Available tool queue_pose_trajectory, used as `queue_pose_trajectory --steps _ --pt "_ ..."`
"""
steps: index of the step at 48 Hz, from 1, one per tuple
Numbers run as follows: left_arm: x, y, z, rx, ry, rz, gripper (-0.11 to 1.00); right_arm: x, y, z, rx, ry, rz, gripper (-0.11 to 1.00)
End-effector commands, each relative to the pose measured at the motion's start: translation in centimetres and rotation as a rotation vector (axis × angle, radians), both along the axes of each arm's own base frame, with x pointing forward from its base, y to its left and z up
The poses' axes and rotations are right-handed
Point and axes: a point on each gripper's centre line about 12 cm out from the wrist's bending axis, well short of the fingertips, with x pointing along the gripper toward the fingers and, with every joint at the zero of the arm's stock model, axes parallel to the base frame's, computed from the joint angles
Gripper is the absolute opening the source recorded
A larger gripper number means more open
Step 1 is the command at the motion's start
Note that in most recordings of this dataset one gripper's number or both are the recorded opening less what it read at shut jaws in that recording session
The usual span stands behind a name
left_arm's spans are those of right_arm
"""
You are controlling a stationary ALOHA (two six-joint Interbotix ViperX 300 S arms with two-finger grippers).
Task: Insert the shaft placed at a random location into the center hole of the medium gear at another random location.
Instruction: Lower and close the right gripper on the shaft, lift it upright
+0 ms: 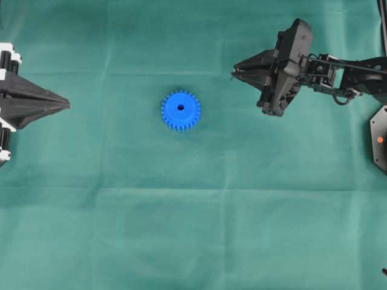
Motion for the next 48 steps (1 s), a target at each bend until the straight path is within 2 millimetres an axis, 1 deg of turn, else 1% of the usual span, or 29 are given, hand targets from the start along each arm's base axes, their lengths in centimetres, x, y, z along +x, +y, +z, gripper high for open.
queue_pose_trajectory --steps 1,10,16,37,48 --pt "0.2 0.0 0.5 0.0 -0.009 0.001 0.0 0.6 -0.3 2.3 -0.018 -0.036 0.0 0.13" --pt "0.2 0.0 0.4 0.0 -0.008 0.001 0.0 0.7 -0.3 4.5 -0.019 -0.037 0.003 0.13" --pt "0.2 0.0 0.5 0.0 -0.009 0.0 0.0 0.6 -0.3 5.3 -0.024 -0.049 0.002 0.13" --pt "0.2 0.0 0.5 0.0 -0.009 0.001 0.0 0.6 -0.3 5.2 -0.016 -0.045 -0.001 0.13" --pt "0.2 0.0 0.5 0.0 -0.009 0.001 0.0 0.9 0.9 5.0 -0.009 -0.039 0.034 0.13"
